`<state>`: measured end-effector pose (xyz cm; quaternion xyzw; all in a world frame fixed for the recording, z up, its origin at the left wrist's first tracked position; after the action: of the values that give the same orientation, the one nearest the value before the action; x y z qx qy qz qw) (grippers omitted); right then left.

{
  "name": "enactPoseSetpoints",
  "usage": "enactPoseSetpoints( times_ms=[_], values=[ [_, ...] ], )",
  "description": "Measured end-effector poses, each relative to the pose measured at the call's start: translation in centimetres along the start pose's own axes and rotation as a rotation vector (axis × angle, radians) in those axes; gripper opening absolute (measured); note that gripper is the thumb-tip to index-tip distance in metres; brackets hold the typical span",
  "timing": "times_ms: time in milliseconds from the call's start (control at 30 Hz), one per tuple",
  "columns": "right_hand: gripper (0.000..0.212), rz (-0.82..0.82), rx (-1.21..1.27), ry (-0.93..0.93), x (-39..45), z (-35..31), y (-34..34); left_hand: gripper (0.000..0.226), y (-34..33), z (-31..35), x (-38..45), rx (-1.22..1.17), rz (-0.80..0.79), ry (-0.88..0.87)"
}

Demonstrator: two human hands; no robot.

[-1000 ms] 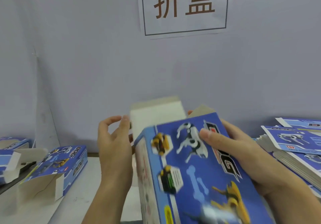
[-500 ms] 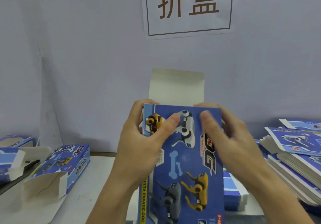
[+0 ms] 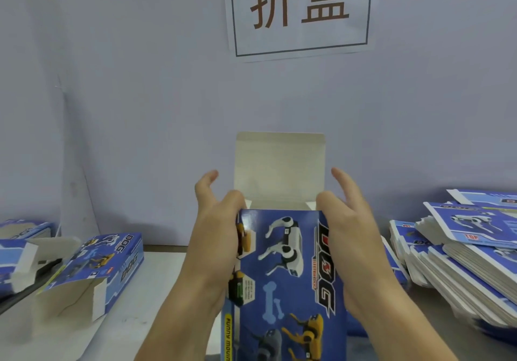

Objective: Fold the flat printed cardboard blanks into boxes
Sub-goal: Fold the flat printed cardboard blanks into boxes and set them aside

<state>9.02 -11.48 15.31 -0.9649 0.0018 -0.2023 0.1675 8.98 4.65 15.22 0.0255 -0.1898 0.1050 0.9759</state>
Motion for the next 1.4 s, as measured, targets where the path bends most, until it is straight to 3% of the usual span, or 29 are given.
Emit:
enactPoseSetpoints(
  times_ms=[67,133,200,300,367,467,600,733,900,1267,1400],
  values=[
    [0.029,-0.014,0.031,-0.020,0.1,0.2,0.1,0.043,-0.4,0.2,0.1,-0.001,-0.023,-0.011],
    [0.018,-0.008,0.067,-0.011,0.1,0.4,0.5,0.030,-0.4,0.4,-0.2,-0.012,-0.014,-0.077],
    [0.025,-0.009,0.120,0.028,0.0,0.6,0.7,0.021,0.0,0.8,-0.3,-0.067,0.038,-0.155],
    [0.055,-0.030,0.250,0.018,-0.5,0.8,0.6,0.048,0.2,0.5,-0.4,-0.189,0.010,-0.137],
    [0.065,-0.085,0.162,-0.002,-0.6,0.9,0.3,0.049,0.0,0.6,-0.5,-0.128,-0.015,-0.155],
    [0.044,-0.138,0.023,0.075,-0.4,0.6,0.3,0.020,-0.6,0.8,-0.5,0.011,-0.037,-0.235],
    [0.024,-0.151,0.062,0.081,-0.1,0.6,0.5,0.005,-0.8,0.2,-0.3,-0.017,-0.129,-0.174],
    [0.021,-0.147,0.098,0.094,0.0,0.7,0.6,0.018,-0.6,0.5,-0.3,-0.060,-0.152,-0.188],
    [0.028,-0.141,0.212,0.081,-0.2,0.6,0.6,0.017,-0.3,0.4,0.0,-0.096,-0.164,-0.215],
    [0.010,-0.126,0.193,0.066,-0.5,-0.2,0.4,0.017,0.0,-0.1,0.3,-0.144,-0.129,-0.220],
    [0.022,-0.106,0.181,0.087,-0.4,-0.2,0.3,0.016,-0.1,0.1,0.2,-0.087,-0.078,-0.243]
  ],
)
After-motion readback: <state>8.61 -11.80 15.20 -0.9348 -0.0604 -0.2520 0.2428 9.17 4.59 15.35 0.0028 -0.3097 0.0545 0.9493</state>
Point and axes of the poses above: each hand's wrist, its own x-axis towards the middle knuckle, its own y-axis out of the back of the hand, z = x × y, the point moved 5 cm from there along x, towards the middle knuckle, and after that the axes turned 11 degrees about x, right-handed, at the moved point
